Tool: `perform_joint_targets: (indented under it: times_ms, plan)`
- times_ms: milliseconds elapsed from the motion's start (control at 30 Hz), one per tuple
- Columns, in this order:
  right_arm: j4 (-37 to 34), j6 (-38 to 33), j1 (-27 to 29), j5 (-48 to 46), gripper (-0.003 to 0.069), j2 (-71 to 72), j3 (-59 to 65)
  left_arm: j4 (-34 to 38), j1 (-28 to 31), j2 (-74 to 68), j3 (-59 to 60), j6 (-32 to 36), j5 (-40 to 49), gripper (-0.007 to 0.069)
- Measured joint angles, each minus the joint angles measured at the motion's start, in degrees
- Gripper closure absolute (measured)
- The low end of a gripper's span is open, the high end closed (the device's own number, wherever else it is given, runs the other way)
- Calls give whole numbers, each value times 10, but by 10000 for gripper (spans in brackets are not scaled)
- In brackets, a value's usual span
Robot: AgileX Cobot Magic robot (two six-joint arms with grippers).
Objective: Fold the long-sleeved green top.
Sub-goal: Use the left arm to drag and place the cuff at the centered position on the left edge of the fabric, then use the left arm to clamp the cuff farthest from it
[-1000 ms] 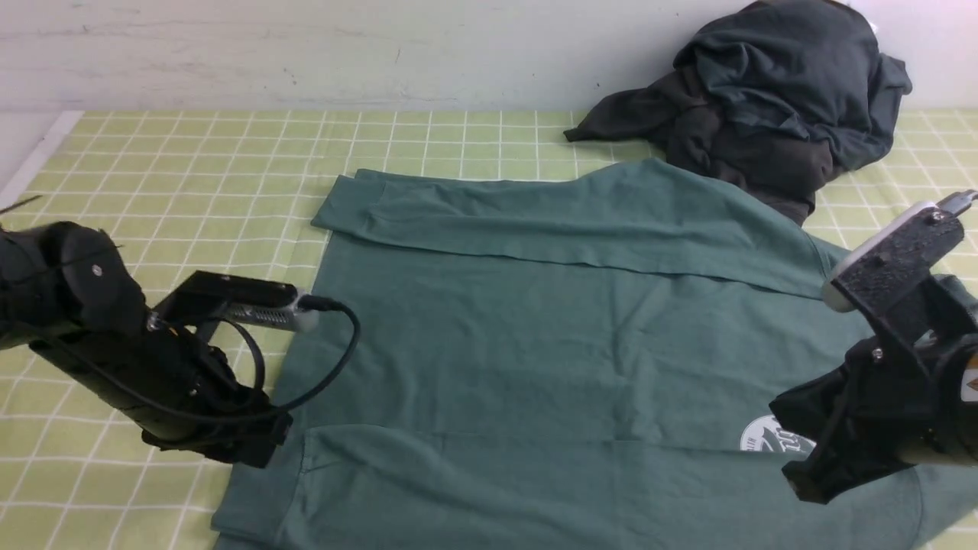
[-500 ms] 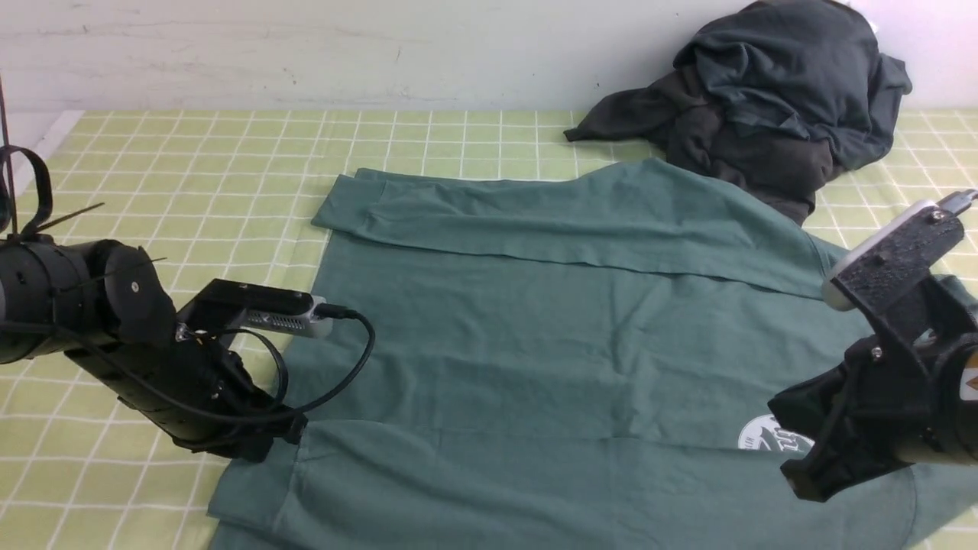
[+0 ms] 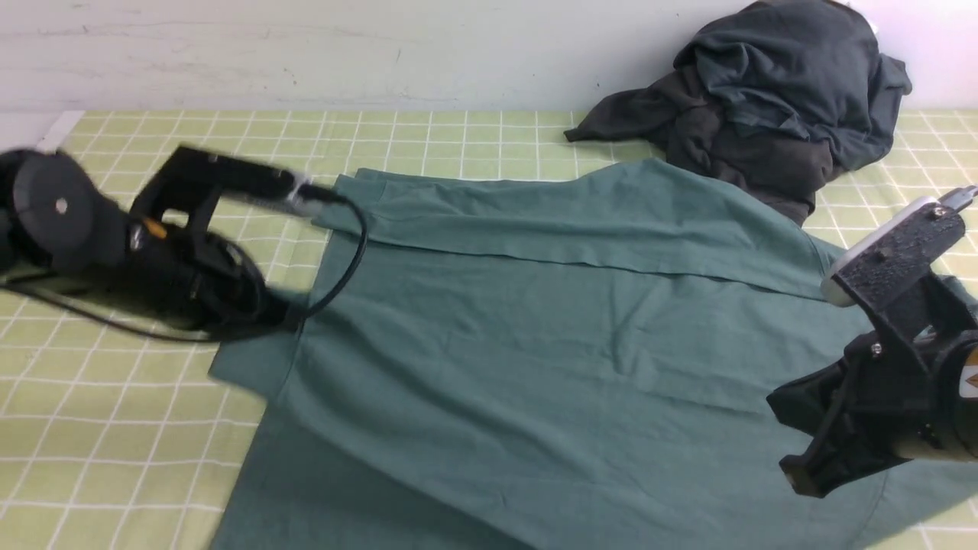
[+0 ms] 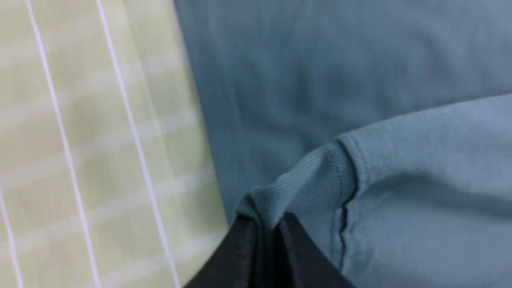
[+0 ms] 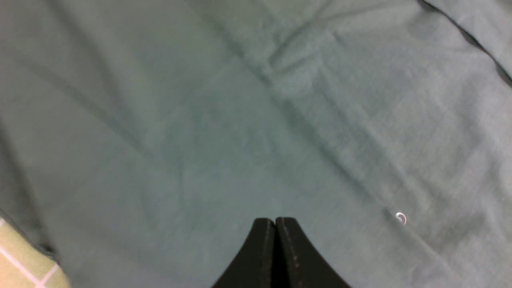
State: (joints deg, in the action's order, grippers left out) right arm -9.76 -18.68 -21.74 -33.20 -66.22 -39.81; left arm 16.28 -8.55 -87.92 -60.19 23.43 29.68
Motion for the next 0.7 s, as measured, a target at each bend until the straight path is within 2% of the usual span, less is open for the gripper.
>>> perform_joint_targets:
  times_ms: [200,400,500,600,667,700]
  plan:
    - [0,0,0,0,669,0,0,-7,-1,-107,-127,5,7,594]
    - [0,0,0,0,669,0,0,-28,-1,-258,-286,19,83,548]
    - [0,0,0,2,669,0,0,-53,0,-343,-390,14,125,433]
    - [0,0,0,7,669,0,0,-71,5,-420,-499,-24,138,287]
    - [0,0,0,8,669,0,0,-72,8,-439,-524,-38,139,251]
    - [0,0,0,8,669,0,0,-73,15,-469,-569,-75,139,209]
